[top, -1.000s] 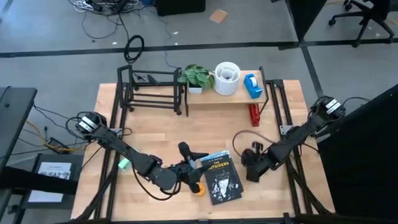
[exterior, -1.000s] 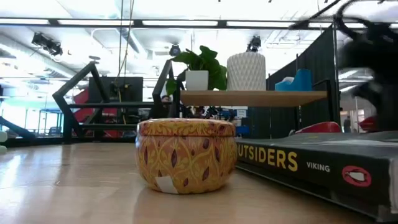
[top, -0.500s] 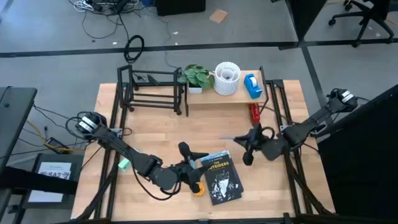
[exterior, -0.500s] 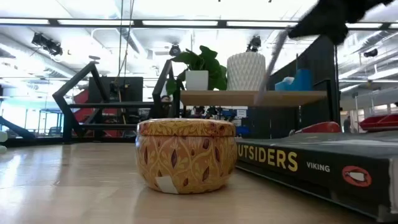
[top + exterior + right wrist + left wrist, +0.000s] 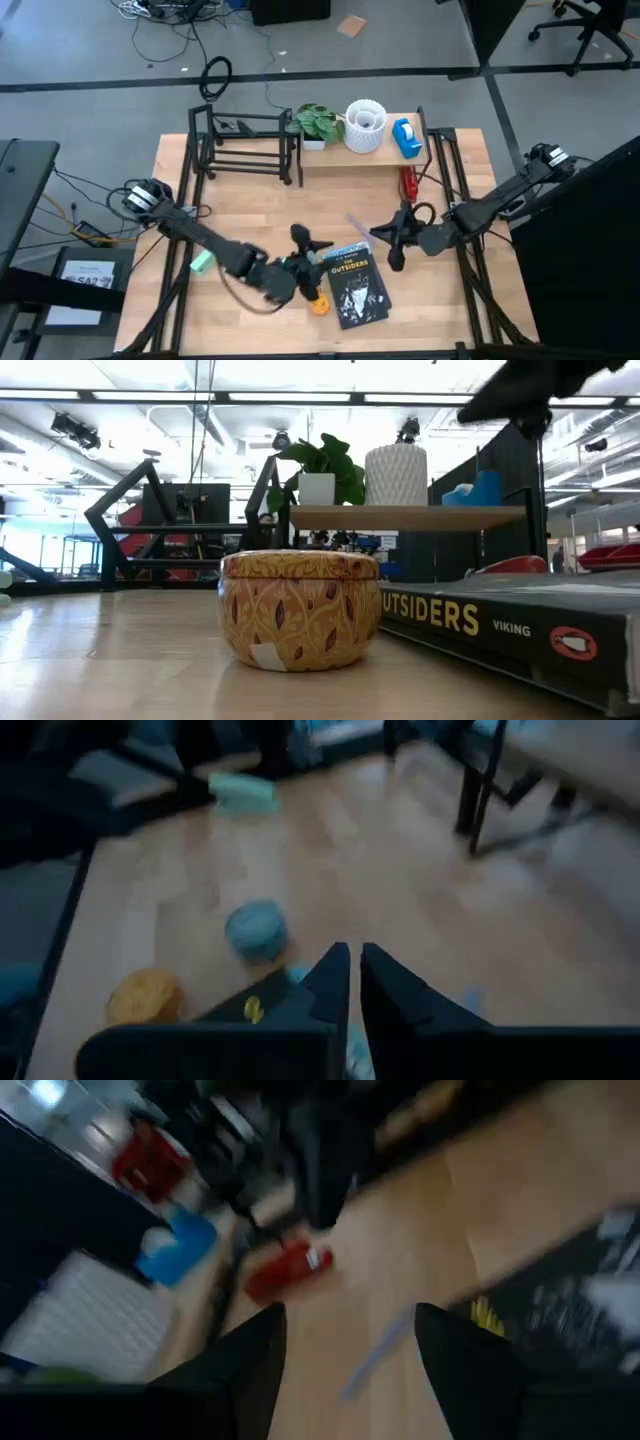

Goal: Stock shelves
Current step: Put the purple pen into the white pen organizer on the shelf

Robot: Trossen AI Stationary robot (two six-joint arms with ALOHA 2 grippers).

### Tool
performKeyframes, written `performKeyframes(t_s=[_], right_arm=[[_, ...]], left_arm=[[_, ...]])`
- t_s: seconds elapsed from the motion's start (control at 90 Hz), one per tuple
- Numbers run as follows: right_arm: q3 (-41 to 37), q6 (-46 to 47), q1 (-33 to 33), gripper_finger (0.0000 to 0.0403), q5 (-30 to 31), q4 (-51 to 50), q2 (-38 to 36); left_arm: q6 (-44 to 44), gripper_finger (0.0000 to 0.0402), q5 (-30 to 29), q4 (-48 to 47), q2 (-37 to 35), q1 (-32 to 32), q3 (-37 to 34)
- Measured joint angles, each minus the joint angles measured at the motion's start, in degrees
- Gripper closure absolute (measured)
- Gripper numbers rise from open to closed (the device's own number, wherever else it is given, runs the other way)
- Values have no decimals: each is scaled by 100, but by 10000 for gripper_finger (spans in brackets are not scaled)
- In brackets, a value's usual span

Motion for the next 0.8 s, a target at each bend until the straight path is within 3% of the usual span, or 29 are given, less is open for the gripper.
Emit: performKeyframes(t_s=[0.089, 0.189, 0.533, 0.711, 0.8], right_arm=[[0, 290, 0, 398, 10, -334, 452], [0, 713, 0, 376, 120, -724, 982], [-655, 2143, 350, 226, 792, -474, 2418], [-732, 2114, 333, 218, 1345, 613, 3293], [-717, 2644, 272, 234, 1601, 851, 3623]], left_arm=[[-526, 214, 847, -401, 85, 443, 0], [-820, 229, 1309, -661, 237, 745, 0], [-1029, 264, 1597, -645, 684, 680, 0], [-1140, 265, 1595, -607, 684, 653, 0], [-1146, 265, 1596, -606, 684, 657, 0]])
